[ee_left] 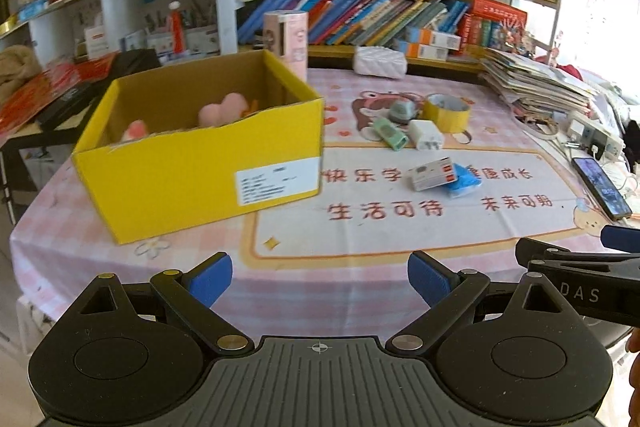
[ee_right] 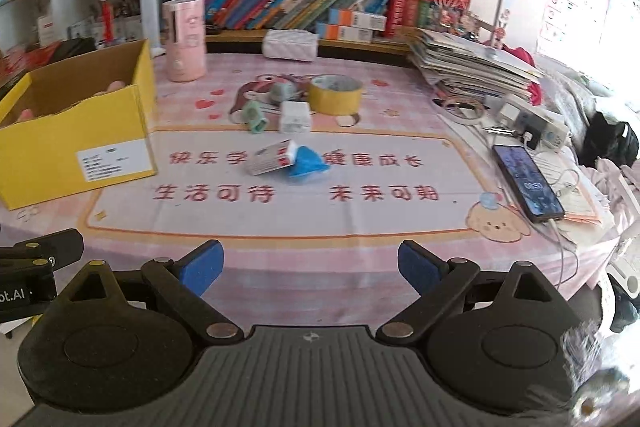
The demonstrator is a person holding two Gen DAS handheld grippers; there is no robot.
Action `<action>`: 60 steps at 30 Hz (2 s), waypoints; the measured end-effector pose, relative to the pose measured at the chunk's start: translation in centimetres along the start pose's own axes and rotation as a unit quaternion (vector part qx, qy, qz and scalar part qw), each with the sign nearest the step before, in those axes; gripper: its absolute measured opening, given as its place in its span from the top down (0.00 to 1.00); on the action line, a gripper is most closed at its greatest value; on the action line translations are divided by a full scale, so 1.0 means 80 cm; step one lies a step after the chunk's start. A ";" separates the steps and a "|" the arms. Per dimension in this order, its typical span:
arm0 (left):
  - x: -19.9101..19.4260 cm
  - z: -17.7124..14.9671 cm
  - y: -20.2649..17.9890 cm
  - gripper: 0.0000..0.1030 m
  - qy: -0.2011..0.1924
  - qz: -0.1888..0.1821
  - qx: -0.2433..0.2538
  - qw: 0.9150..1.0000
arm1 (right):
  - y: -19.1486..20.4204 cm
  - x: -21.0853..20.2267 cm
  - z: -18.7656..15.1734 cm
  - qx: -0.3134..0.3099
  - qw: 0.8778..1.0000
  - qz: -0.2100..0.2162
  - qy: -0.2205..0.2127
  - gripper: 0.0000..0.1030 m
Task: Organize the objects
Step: 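Withdraw both tools from the box back toward the table items, then grasp the blue cloth with the right tool while the left tool grasps the white card box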
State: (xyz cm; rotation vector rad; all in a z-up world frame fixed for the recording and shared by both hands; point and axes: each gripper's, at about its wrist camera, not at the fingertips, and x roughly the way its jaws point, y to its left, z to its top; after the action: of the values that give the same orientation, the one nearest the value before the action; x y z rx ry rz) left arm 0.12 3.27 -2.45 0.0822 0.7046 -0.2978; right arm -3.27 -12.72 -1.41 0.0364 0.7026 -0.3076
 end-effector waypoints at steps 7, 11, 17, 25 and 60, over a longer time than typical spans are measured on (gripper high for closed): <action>0.023 0.021 -0.018 0.06 -0.004 0.002 -0.009 1.000 | -0.022 0.028 0.023 -0.005 1.000 0.004 0.005 0.08; 0.041 0.033 -0.026 0.06 0.000 0.009 -0.016 1.000 | -0.031 0.050 0.039 -0.011 1.000 0.014 0.010 0.08; 0.068 0.051 -0.036 0.07 0.010 0.012 -0.038 0.999 | -0.040 0.089 0.067 -0.025 0.999 0.041 0.019 0.12; 0.108 0.067 -0.069 0.07 0.031 0.013 -0.033 0.999 | -0.060 0.147 0.100 -0.032 0.995 0.082 0.044 0.33; 0.246 0.106 -0.159 0.15 0.113 0.017 -0.050 0.992 | -0.132 0.246 0.142 -0.077 0.989 0.120 0.046 0.73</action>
State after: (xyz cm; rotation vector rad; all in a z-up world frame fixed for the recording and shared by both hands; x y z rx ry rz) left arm 15.84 -15.07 -8.41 0.0325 0.9407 -0.2224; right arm 14.97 -29.57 -4.57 -0.0116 0.8031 -0.0213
